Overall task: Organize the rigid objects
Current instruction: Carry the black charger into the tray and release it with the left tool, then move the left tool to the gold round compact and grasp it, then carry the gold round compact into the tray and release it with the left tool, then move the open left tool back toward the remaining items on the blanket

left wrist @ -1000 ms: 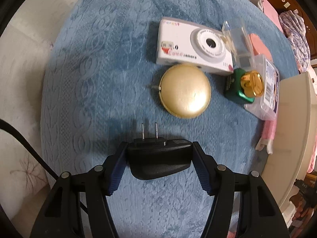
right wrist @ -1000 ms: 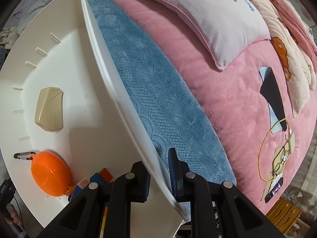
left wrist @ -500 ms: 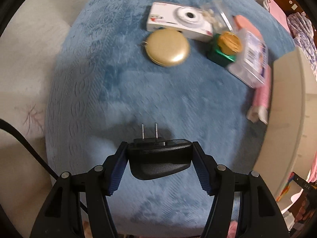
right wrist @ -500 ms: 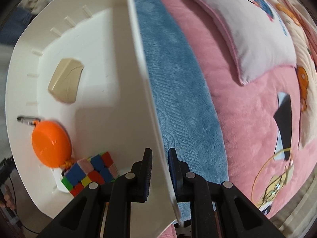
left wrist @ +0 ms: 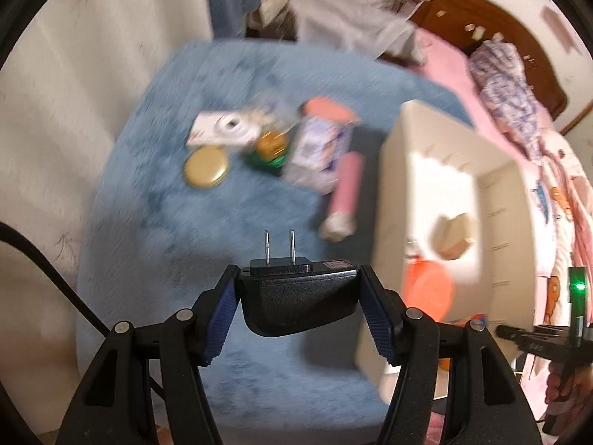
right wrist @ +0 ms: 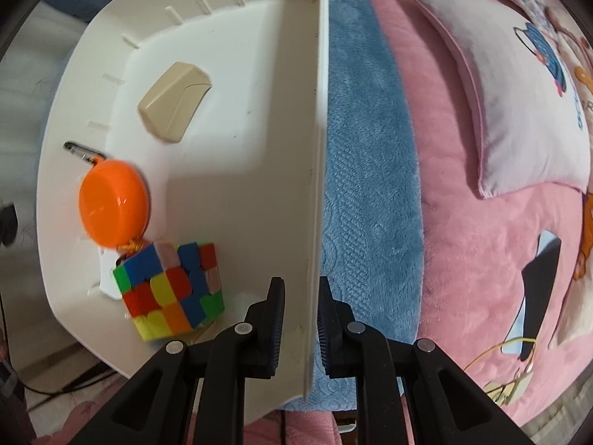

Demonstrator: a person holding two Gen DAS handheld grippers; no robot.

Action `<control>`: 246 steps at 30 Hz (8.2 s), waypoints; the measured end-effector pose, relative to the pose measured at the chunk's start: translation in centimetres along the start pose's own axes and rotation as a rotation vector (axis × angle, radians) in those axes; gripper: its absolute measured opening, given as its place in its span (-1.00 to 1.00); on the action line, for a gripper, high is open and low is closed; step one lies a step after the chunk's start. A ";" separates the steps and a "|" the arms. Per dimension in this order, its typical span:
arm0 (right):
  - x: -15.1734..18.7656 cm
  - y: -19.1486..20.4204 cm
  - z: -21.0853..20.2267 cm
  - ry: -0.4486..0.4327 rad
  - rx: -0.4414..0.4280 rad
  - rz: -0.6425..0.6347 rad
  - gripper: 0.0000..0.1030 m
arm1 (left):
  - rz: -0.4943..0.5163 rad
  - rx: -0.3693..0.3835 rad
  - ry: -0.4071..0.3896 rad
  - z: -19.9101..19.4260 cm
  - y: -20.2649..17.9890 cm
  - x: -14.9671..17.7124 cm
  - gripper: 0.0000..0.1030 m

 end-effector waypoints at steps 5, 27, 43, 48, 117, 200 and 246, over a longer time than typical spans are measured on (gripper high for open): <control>0.7 0.1 -0.1 -0.011 -0.002 -0.078 -0.68 | 0.057 0.048 -0.071 -0.6 -3.2 -0.1 0.29; 1.9 0.0 -0.7 -0.047 -0.001 -0.216 -0.68 | 0.357 0.204 -0.079 -0.1 -17.8 4.2 0.29; 2.0 0.0 -0.4 -0.042 -0.006 -0.215 -0.68 | 0.315 0.198 -0.094 -0.5 -18.1 3.9 0.55; 1.9 0.0 -0.4 -0.038 -0.008 -0.198 -0.68 | 0.262 0.175 -0.094 -0.4 -16.6 3.1 0.55; -1.4 -1.0 -1.8 -0.115 0.086 0.568 -0.64 | -0.038 0.018 0.265 13.9 12.8 -11.5 0.60; 0.0 1.3 -1.9 -0.108 0.049 -0.302 -0.70 | 0.263 0.126 -0.111 0.0 -16.6 2.6 0.16; -0.9 1.1 -1.0 -0.059 0.059 -0.052 -0.68 | 0.229 -0.003 -0.054 0.0 -9.2 2.0 0.51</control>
Point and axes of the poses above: each gripper's, at about its wrist camera, not at the fingertips, and z roughly the way its jaws point, y to its left, x to its underside, the point moved 2 cm from there along z, roughly the way its jaws point, and after that the axes turned 8 degrees about y, right-handed, at the moved point
